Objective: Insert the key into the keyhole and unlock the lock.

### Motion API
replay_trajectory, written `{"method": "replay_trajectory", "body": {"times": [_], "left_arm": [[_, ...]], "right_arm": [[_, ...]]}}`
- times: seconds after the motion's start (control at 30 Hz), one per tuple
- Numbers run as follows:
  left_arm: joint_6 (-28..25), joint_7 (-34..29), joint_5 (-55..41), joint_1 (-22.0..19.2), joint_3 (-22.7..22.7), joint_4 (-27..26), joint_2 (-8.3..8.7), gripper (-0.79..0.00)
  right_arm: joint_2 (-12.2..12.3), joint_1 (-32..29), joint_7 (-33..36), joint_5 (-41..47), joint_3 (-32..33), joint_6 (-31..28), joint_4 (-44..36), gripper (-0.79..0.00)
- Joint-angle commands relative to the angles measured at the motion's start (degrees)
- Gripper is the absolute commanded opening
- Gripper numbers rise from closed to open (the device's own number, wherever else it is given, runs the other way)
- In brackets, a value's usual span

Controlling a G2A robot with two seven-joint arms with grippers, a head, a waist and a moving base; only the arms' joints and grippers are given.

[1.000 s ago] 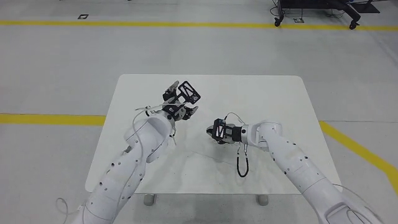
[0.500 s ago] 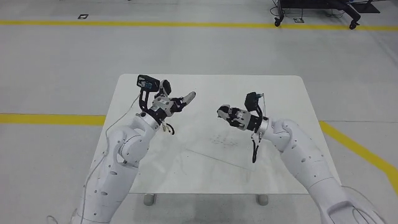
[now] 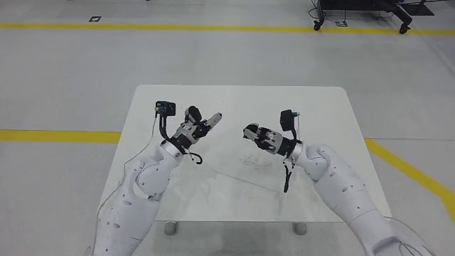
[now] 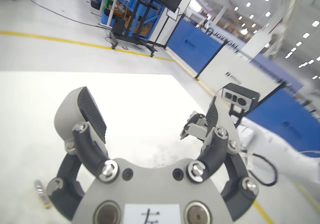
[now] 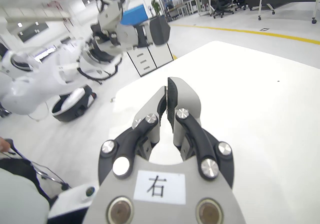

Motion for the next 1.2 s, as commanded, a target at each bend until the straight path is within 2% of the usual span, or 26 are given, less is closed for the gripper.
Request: {"method": "replay_trajectory", "body": {"times": [0.0,0.13,0.2,0.23,0.27,0.3,0.37,0.43,0.47,0.57,0.67,0.83,0.9,0.93,1.07,1.17], "left_arm": [[-2.50,-3.72,-13.51,-0.93,0.40,0.49,-0.29,0.000],[-2.94,-12.06,-35.25,-2.82,0.87,4.71,-0.75,0.000],[-0.80,-16.74,-41.57,-3.82,0.92,6.32,-0.75,-0.200],[-0.21,-18.24,-43.43,-4.10,0.92,6.79,-0.75,-0.262],[0.52,-20.22,-45.05,-4.30,1.27,7.07,-0.75,-0.274],[1.07,-21.84,-45.26,-4.68,1.45,7.39,-0.69,-0.240],[2.31,-23.76,-44.11,-5.27,2.21,8.01,-0.62,-0.111],[2.64,-24.25,-43.31,-5.72,3.12,8.29,-0.69,-0.025],[2.64,-24.17,-42.94,-5.97,3.56,8.45,-0.75,0.000],[2.68,-23.67,-39.03,-6.99,4.85,9.07,-0.80,0.000],[2.40,-22.42,-35.69,-7.21,5.98,9.29,-0.86,-0.040],[2.24,-20.85,-31.14,-7.40,6.91,9.27,-0.80,-0.194],[2.20,-20.59,-30.60,-7.45,7.19,9.30,-0.81,-0.369],[2.28,-20.56,-30.21,-7.51,7.33,9.35,-0.80,-0.406],[2.77,-20.34,-28.78,-7.61,7.79,9.42,-0.76,-0.471],[3.20,-19.86,-28.43,-7.64,7.91,9.46,-0.75,-0.471]], "right_arm": [[-0.08,0.40,5.00,19.24,-1.27,0.00,1.18,-0.785],[-0.36,1.86,13.10,36.34,-2.74,0.88,3.42,-0.785],[-0.38,2.54,16.49,41.93,-2.90,1.33,4.20,-0.785],[-0.36,2.84,17.65,43.73,-2.76,1.33,4.61,-0.785],[-0.35,3.06,18.55,45.00,-2.61,1.39,5.07,-0.785],[-0.40,3.11,19.17,46.45,-2.57,1.34,5.23,-0.785],[-0.54,3.27,20.96,49.25,-2.75,1.24,5.40,-0.785],[-0.69,3.75,22.38,50.53,-2.93,1.38,5.79,-0.785],[-0.83,3.97,22.89,50.83,-3.15,1.38,5.84,-0.785],[-1.35,4.53,23.72,51.32,-4.02,1.34,6.22,-0.785],[-1.92,5.30,24.22,51.38,-4.84,1.45,7.40,-0.785],[-2.72,6.53,25.19,51.36,-5.83,1.28,9.70,-0.785],[-3.01,6.83,25.40,51.14,-6.13,1.12,10.34,-0.785],[-3.14,6.93,25.51,51.12,-6.26,1.08,10.63,-0.785],[-3.61,7.28,26.02,51.08,-6.71,1.30,11.62,-0.785],[-3.91,7.52,26.60,51.14,-6.96,1.30,12.03,-0.785]]}}
